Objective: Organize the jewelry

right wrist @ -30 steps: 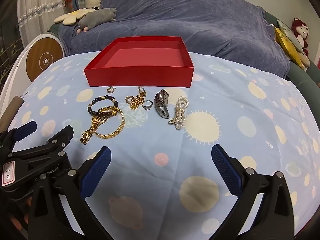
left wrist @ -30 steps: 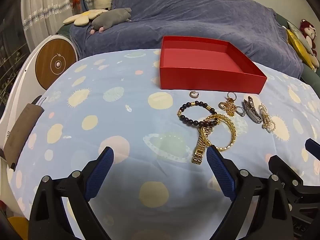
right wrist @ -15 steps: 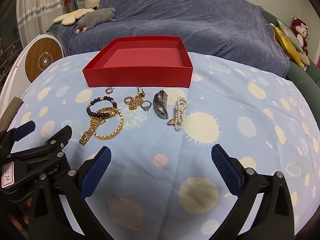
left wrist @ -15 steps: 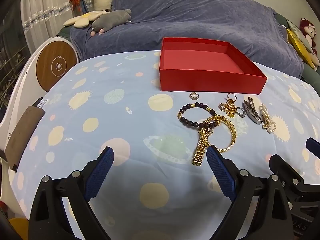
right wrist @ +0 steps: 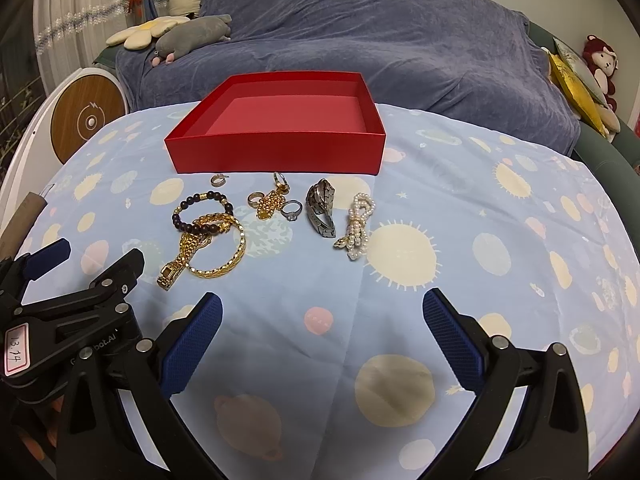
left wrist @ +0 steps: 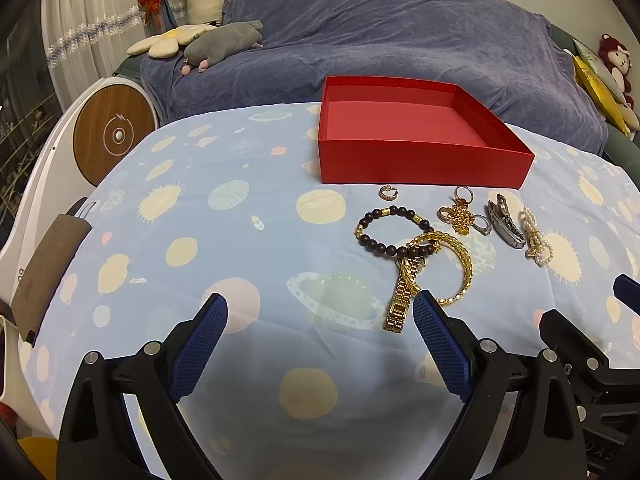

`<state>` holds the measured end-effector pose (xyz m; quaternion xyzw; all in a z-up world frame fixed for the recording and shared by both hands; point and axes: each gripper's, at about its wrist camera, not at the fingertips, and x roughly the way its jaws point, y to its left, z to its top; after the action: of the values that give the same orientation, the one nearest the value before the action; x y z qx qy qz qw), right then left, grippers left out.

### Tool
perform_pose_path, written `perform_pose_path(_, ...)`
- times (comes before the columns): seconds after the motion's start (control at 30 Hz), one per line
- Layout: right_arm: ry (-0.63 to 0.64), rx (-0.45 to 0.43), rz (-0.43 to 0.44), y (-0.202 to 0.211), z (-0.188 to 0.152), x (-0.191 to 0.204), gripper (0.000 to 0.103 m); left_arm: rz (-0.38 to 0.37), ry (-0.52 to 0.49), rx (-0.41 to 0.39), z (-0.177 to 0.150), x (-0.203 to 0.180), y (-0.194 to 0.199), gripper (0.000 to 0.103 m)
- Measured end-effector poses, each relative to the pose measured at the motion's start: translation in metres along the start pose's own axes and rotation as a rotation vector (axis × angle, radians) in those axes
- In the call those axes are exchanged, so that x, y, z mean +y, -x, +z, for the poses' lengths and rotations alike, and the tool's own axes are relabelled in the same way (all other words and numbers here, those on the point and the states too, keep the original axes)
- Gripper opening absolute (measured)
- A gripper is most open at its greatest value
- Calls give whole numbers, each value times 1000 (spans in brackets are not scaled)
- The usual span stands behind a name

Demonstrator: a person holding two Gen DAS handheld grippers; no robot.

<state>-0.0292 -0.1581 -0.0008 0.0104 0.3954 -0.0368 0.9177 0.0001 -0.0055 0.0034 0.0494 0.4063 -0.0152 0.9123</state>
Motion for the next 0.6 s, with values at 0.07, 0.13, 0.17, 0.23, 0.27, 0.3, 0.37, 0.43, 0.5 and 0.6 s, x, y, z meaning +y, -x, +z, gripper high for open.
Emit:
perform_pose_path(0.07, 0, 0, -1, 0, 0, 0, 98, 0, 0, 0, 0, 0, 0, 92)
perform_pose_path(0.13, 1, 0, 0, 0, 0, 0, 98, -1, 1, 0, 0, -1, 1, 92)
perform_pose_path(0.17, 0, 0, -1, 0, 0, 0, 98, -1, 1, 2, 0, 0, 0, 92)
perform_pose_path(0.23, 0, 0, -2, 0, 0, 0, 98, 0, 1, 1, 0, -1, 0, 92)
perform_pose_path(0.27, 0, -1, -2, 0, 0, 0, 98, 0, 2, 1, 0, -1, 0, 92)
perform_pose_path(0.3, 0, -1, -1, 0, 0, 0, 98, 0, 3, 2, 0, -1, 0, 92)
perform_pose_path(0.37, -4, -4, 1, 1, 0, -1, 98, 1, 0, 1, 0, 0, 0, 92)
perform_pose_path(0.43, -9, -8, 4, 3, 0, -2, 98, 0, -1, 1, -1, 0, 0, 92)
perform_pose_path(0.5, -12, -11, 5, 4, 1, -3, 98, -2, -3, 3, -1, -1, 0, 92)
perform_pose_path(0.6, -18, -10, 5, 4, 1, -5, 98, -3, -6, 5, -2, -3, 0, 92)
